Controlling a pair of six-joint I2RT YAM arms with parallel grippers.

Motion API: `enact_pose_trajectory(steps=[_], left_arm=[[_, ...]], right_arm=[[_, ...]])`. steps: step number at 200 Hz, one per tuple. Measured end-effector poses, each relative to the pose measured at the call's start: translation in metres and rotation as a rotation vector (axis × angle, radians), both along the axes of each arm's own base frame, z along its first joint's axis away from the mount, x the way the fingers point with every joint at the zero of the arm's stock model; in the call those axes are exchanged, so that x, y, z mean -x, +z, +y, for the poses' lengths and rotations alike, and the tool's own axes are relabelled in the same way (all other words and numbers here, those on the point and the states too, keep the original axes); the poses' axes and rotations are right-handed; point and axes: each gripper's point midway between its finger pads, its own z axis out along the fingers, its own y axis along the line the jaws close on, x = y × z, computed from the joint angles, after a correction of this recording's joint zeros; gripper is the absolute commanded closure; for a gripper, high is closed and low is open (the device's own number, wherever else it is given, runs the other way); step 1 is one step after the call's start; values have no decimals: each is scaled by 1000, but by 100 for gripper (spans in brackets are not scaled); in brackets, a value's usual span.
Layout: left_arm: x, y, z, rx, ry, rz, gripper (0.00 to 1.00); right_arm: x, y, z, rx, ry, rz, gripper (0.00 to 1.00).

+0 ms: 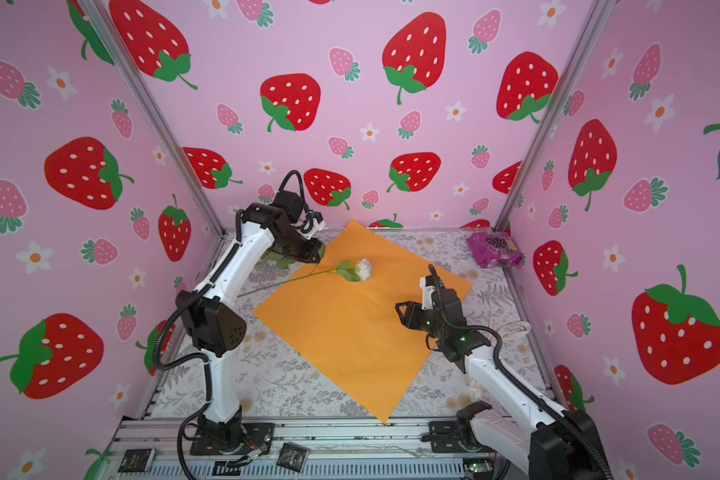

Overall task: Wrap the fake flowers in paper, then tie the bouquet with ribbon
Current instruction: 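Pull the white rose onto the orange paper with the left gripper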

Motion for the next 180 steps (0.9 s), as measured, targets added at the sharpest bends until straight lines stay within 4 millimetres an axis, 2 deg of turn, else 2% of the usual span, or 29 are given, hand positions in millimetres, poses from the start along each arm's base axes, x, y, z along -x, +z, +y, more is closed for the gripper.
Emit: enact_pose_trajectory(steps=[37,63,87,120,152,180], left_arm=[[10,-39,-45,178,124,198,100],[18,-77,-71,291,260,311,100],[18,-98,-90,403,400,374,100],[9,-102,-114,547,518,394,100],[1,-82,-140,649,531,364,100],[1,-75,-149,682,523,360,100]], right_arm=[[2,-5,0,-32,6,19,51],[6,-10,9,-82,49,37,51],[7,-16,19,-128,86,67,50],[9,-22,35,-213,144,109,49],[11,-29,55,-269,209,145,49],[12,-42,69,-282,234,185,49]])
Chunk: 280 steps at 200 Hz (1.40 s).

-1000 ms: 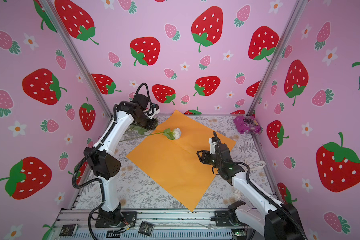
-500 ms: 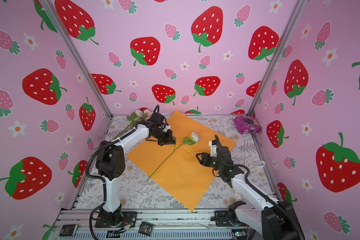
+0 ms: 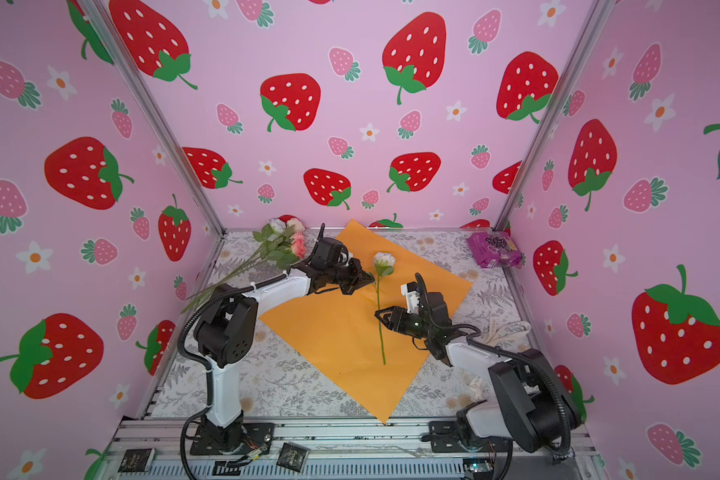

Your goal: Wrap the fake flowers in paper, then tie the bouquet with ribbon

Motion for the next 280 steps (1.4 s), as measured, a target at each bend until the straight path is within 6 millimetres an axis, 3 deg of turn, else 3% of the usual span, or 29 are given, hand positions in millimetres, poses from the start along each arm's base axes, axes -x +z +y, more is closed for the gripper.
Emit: enact_pose_trajectory(steps=[6,33,47,53,56,68,84,101,115,136,146,160,187,205,240,254,266,280], left_arm=[[-1,1,-1,4,1,-3,100],[-3,5,-2,18,10,-9,100],[-5,6,-2,23,13,-17,100],[-5,6,-2,23,13,-19,100],[-5,7,-2,23,13,-20,96],[-5,7,-2,20,7,-26,67],[-4,7,1,1,-12,-56,52],[-2,12,11,-54,-20,-98,25],[2,31,28,-112,-15,-161,0],[8,74,62,-171,12,-287,1],[12,96,88,-202,44,-354,1],[21,112,126,-252,103,-410,1],[49,105,199,-379,217,-415,1],[68,94,231,-453,255,-394,1],[93,89,263,-531,288,-388,1],[98,87,267,-550,285,-391,1],[101,84,269,-563,277,-385,1],[103,78,271,-580,264,-373,1]], right_arm=[[-1,-3,2,-1,3,7,52],[-14,-13,12,8,9,28,86],[-19,-13,13,17,4,20,99],[-20,-12,14,20,4,13,100],[-20,-12,13,24,5,8,100],[-22,-12,13,41,6,-5,100],[-27,-10,14,67,9,-24,100],[-38,-7,17,100,11,-44,100],[-54,-5,23,117,-6,-64,100],[-77,-8,33,137,-46,-69,100],[-85,-14,41,145,-52,-60,100],[-94,-24,57,168,-53,-44,100],[-103,-42,85,220,-68,-37,100],[-108,-55,94,264,-87,-33,100],[-108,-90,98,343,-100,12,98],[-112,-87,100,355,-107,6,97],[-112,-89,98,369,-111,10,89],[-112,-89,97,378,-107,7,89]])
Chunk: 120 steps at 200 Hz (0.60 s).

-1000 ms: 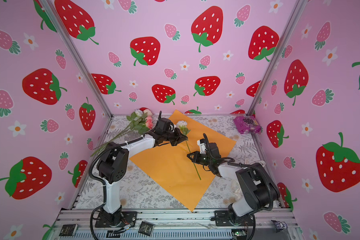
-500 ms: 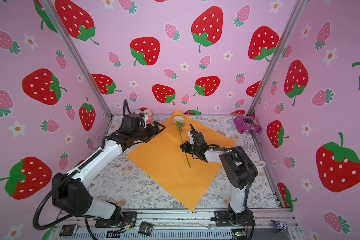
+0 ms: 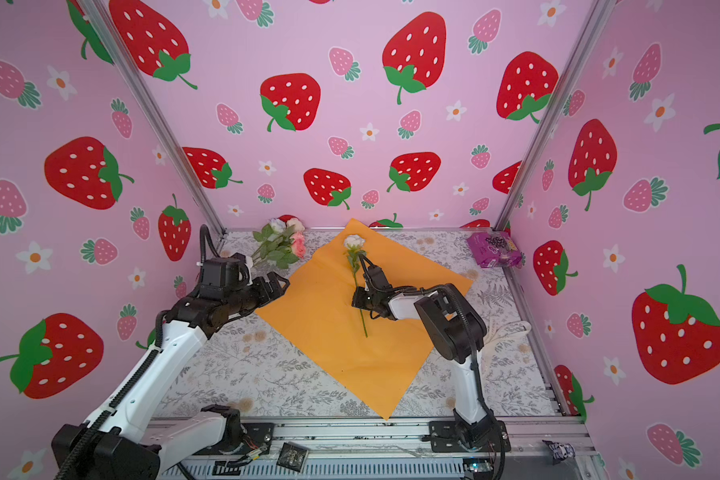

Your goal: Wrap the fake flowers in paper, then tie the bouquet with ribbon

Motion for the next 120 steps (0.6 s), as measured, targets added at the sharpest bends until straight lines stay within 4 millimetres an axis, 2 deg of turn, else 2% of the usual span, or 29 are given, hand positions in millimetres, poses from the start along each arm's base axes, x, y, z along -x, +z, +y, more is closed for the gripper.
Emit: enact_pose_trajectory(steps=[11,25,62,103,120], left_arm=[[0,-3,1,-6,-1,9,1],[-1,-6,1,-12,-5,16,1],[-3,-14,0,-19,-17,41,1],[-3,-14,-1,-13,-21,39,1],[-2,-17,-1,-12,-23,46,1]], right_arm=[[0,0,0,6,5,-2,87],[2,1,-2,16,10,1,97],[9,5,-5,47,33,6,100],[17,44,-2,26,68,-63,100],[23,50,-3,21,74,-79,99]])
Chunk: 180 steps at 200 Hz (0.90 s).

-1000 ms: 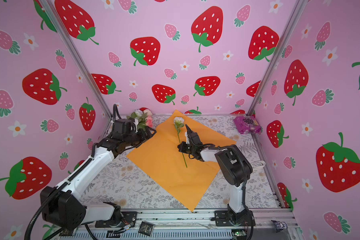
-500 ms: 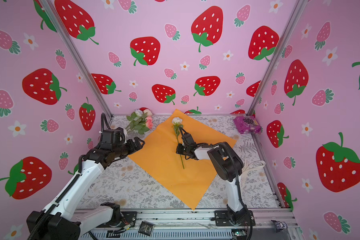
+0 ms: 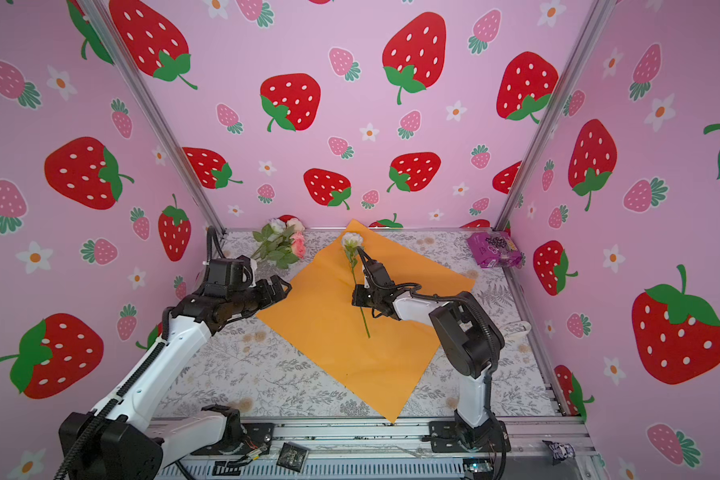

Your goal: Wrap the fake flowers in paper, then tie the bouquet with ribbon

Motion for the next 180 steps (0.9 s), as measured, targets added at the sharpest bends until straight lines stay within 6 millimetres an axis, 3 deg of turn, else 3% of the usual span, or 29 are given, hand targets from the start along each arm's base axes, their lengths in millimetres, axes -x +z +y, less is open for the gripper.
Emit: enact_pose_trajectory(steps=[45,68,78,99,129,154,180], left_arm=[[2,-5,0,-2,-1,12,1],[2,-5,0,-3,-1,12,1],[2,-5,1,-4,-2,13,1],[2,-6,2,-10,-4,13,1],[1,-8,6,-25,-5,14,1],[-2,-19,11,-52,-12,54,1],[-24,-31,24,-107,-33,121,1]], right_arm=[[10,-32,-11,68,-16,52,97],[6,-51,-12,112,-29,78,87],[2,-49,-10,118,-36,72,84],[0,-47,-9,119,-47,72,68],[2,-44,-10,126,-41,72,64],[7,-28,-15,131,-39,71,57],[14,27,-24,73,-36,-22,53]])
